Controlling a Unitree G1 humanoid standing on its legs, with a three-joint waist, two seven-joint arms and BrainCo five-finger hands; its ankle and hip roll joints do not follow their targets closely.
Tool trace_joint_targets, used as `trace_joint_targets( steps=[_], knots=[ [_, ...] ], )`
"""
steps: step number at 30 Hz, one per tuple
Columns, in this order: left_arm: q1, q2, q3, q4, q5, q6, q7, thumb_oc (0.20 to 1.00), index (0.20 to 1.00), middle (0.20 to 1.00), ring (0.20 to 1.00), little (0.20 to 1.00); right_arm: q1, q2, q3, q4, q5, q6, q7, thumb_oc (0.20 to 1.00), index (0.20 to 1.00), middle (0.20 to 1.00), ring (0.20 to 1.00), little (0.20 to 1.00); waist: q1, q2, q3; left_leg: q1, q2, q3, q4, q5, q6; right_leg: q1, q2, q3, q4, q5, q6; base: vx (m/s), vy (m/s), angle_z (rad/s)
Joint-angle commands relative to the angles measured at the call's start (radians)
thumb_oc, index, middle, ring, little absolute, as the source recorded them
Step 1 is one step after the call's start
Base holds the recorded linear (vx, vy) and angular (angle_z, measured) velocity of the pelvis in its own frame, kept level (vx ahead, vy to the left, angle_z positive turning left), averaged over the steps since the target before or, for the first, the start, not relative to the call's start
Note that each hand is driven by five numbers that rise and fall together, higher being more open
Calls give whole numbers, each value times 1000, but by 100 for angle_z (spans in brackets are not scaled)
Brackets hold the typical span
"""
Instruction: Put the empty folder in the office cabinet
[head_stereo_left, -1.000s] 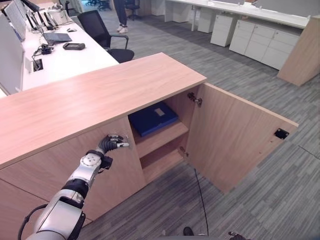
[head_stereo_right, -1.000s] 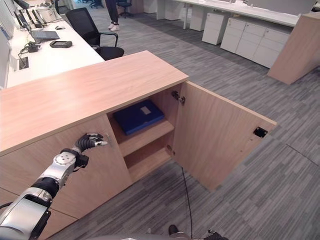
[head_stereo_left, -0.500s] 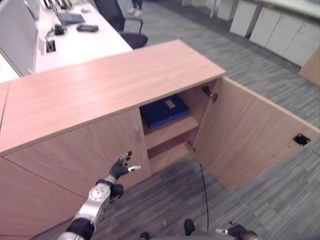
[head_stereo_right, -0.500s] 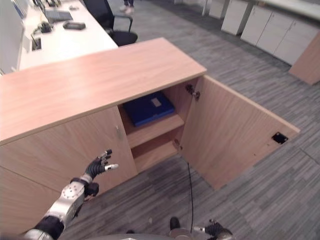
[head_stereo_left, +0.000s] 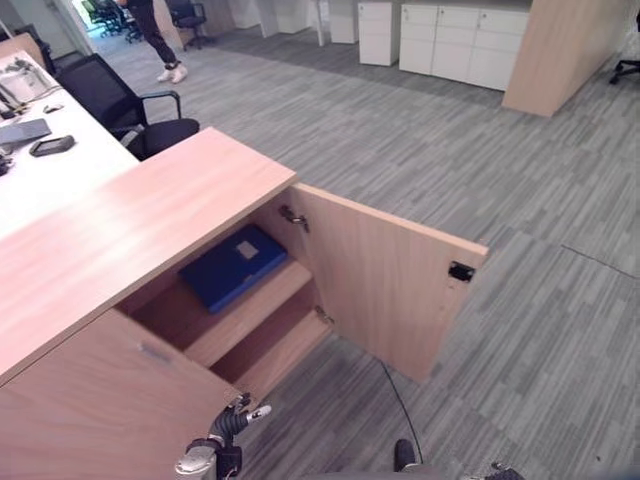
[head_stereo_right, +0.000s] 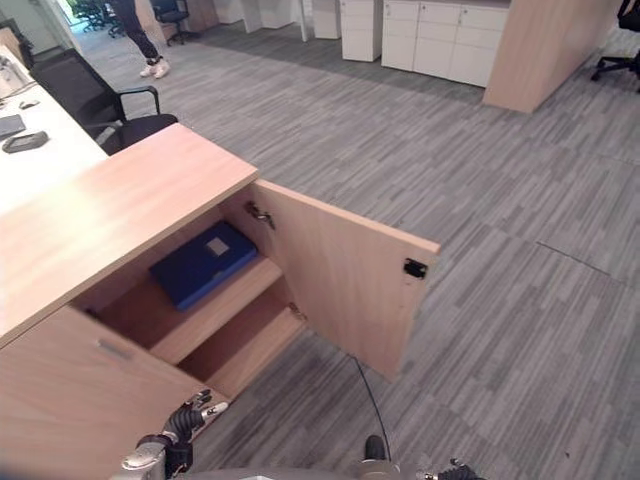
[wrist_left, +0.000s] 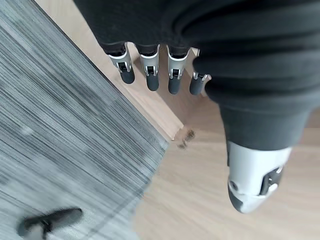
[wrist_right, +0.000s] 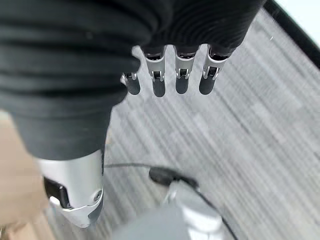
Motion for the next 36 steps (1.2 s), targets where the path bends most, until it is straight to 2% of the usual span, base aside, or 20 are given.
trace_joint_targets(
  steps=[1, 3, 5, 7, 12, 17, 23, 27, 33, 36],
  knots=[
    [-89, 47, 10, -32, -28, -22, 16, 1000, 1000, 1000, 1000, 1000, -92, -4, -23, 59, 71, -18, -19, 1000, 1000, 1000, 1000, 1000, 3, -38, 97, -6, -118, 2, -5, -144, 111, 80, -82, 14, 19, -104, 135, 24, -80, -10],
    [-90, 40, 2, -37, -37, -22, 17, 1000, 1000, 1000, 1000, 1000, -96, -15, -23, 58, 80, -16, -21, 1000, 1000, 1000, 1000, 1000, 9, -43, 103, -37, -135, -18, -9, -157, 119, 83, -89, 27, 19, -110, 133, 33, -25, -5],
    [-83, 34, -5, -43, -34, -21, 11, 1000, 1000, 1000, 1000, 1000, -98, -23, -22, 59, 82, -17, -20, 1000, 1000, 1000, 1000, 1000, 24, -45, 94, -45, -179, -34, -102, -237, 141, 88, -88, 42, 14, -117, 141, 101, 3, -10],
    [-79, 33, -9, -20, -21, -21, 14, 1000, 1000, 1000, 1000, 1000, -103, -31, -22, 72, 74, -14, -21, 1000, 1000, 1000, 1000, 1000, 38, -42, 93, -30, -199, -37, -204, -274, 144, 101, -83, 44, 18, -126, 147, 113, 13, -12],
    [-68, 36, -10, -24, -16, -23, 7, 1000, 1000, 1000, 1000, 1000, -109, -29, -25, 61, 87, -32, -21, 1000, 1000, 1000, 1000, 1000, 40, -42, 77, 0, -195, -19, -249, -282, 146, 115, -75, 44, 6, -124, 155, 60, 1, -23],
    [-43, 66, 7, -42, -13, -21, -2, 1000, 1000, 1000, 1000, 1000, -159, -91, -95, 61, 163, -35, -23, 1000, 1000, 1000, 1000, 1000, 48, -47, 49, 82, -184, -12, -347, -293, 155, 130, -79, 34, 7, -116, 165, 59, 56, 7],
    [-37, 104, -4, -37, -13, -22, -9, 1000, 1000, 1000, 1000, 1000, -326, -194, -90, 59, 216, -45, -31, 1000, 1000, 1000, 1000, 1000, 86, -64, 26, 105, -191, -19, -366, -308, 166, 142, -90, 29, 10, -113, 177, 4, 44, -1],
    [-32, 113, -24, -34, -13, -21, -16, 1000, 1000, 1000, 1000, 1000, -419, -213, -55, 71, 219, -49, -37, 1000, 1000, 1000, 1000, 1000, 106, -71, 18, 113, -193, -23, -373, -314, 171, 144, -95, 28, 12, -110, 182, -1, 40, 4],
    [-22, 115, -40, -48, -10, -23, -20, 1000, 1000, 1000, 1000, 1000, -484, -192, 3, 64, 203, -55, -33, 1000, 1000, 1000, 1000, 1000, 121, -74, 13, 123, -201, -24, -400, -312, 179, 140, -97, 30, 13, -103, 190, -1, 7, 1],
    [-19, 109, -43, -50, -8, -25, -17, 1000, 1000, 1000, 1000, 1000, -493, -125, 56, 33, 182, -60, -19, 1000, 1000, 1000, 1000, 1000, 126, -74, 12, 128, -204, -24, -408, -309, 182, 145, -101, 27, 13, -104, 191, -1, 11, 0]
  ],
)
